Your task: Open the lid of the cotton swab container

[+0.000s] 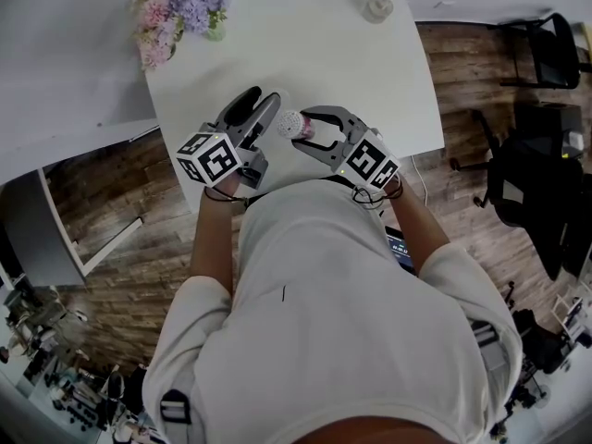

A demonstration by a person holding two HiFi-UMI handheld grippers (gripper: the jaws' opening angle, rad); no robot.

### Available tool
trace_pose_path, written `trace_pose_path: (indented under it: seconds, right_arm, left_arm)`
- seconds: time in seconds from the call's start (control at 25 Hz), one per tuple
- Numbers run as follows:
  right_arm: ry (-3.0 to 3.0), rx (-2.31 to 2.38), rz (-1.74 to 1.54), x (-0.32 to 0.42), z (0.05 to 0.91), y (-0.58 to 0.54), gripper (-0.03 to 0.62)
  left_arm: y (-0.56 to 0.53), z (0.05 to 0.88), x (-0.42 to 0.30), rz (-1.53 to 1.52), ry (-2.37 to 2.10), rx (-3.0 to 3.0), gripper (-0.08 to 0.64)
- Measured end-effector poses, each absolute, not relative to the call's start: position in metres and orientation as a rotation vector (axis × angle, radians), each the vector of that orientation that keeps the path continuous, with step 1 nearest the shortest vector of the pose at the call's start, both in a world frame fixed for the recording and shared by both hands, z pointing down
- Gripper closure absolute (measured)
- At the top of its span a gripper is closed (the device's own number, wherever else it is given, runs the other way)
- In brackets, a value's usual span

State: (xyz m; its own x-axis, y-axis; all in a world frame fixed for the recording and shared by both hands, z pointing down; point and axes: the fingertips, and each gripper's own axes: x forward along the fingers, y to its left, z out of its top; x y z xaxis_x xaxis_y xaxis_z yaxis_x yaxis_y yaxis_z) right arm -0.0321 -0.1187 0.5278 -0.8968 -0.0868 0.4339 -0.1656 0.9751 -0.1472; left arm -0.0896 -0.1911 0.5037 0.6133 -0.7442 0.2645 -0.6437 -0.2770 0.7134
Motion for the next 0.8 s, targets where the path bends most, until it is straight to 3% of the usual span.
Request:
trace_pose_path:
  seconds: [0.08,0.16,0.8]
  right_arm:
    - [-2.694,0.159,0.269,-0.033,0.526,-0.118,0.368]
    - [-2.696,0.146,0.275,-0.032,0.527,-0.116,0.367]
    - [-2.607,0.169,0.295,-0.046,0.564,-0.114,0.364]
  left_arm:
    - [-0.190,0.504,-0.087,-0.202,-1.046,1.976,0.331]
    - [-0.188,0.506,-0.086,-0.236,-1.023,1.961,0.457]
    - [-0.178,0.542,-0.109,-0.248,-1.153,1.808,0.482]
